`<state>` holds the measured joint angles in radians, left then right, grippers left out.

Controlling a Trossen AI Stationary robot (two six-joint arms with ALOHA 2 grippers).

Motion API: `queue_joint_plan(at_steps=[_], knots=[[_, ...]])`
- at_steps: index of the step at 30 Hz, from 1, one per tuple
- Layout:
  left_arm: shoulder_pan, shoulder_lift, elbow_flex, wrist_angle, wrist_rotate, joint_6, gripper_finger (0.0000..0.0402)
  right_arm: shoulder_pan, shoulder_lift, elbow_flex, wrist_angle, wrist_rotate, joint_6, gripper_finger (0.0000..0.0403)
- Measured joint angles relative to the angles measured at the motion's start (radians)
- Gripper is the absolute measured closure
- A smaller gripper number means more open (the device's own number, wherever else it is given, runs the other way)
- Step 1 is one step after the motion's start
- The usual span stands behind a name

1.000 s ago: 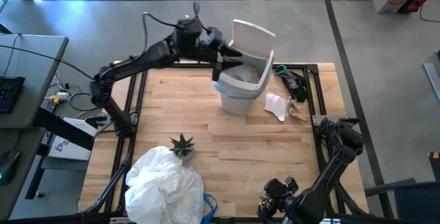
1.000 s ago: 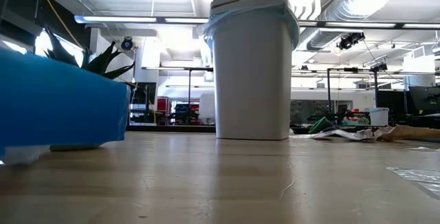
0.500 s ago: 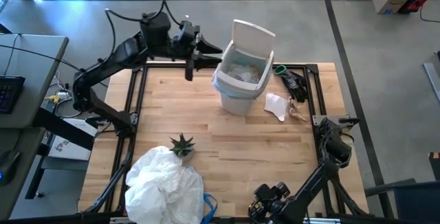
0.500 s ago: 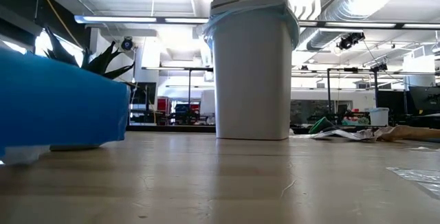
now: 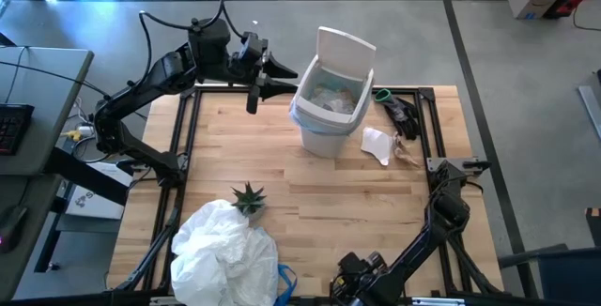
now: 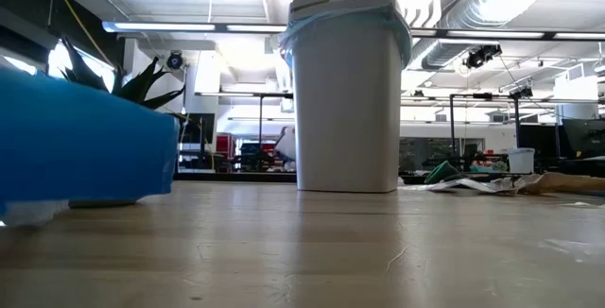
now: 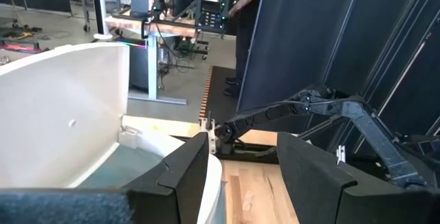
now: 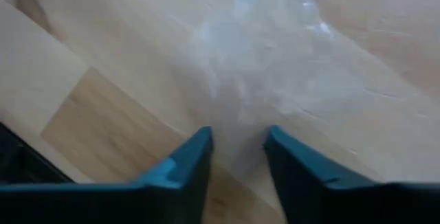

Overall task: Place trash/remove bag and relplace
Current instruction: Put the transparent plastic into the trash bin

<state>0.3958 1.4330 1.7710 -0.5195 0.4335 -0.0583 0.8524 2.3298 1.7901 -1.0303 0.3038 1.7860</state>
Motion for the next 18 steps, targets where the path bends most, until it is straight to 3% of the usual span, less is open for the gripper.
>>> queue_joint_plan(at_steps=[5, 13, 18], knots=[[0.000, 0.000, 0.000, -0.009, 0.002, 0.001, 0.0243, -0.002, 0.002, 0.000, 0.015, -0.012, -0.011, 0.0387], [0.000, -0.017, 0.000, -0.021, 0.002, 0.010, 0.0243, -0.027, -0.026, -0.003, -0.026, -0.050, -0.012, 0.0401], [0.001, -0.040, 0.000, -0.065, 0.002, 0.037, 0.0243, -0.064, -0.122, -0.008, -0.217, 0.028, -0.039, 0.0403]])
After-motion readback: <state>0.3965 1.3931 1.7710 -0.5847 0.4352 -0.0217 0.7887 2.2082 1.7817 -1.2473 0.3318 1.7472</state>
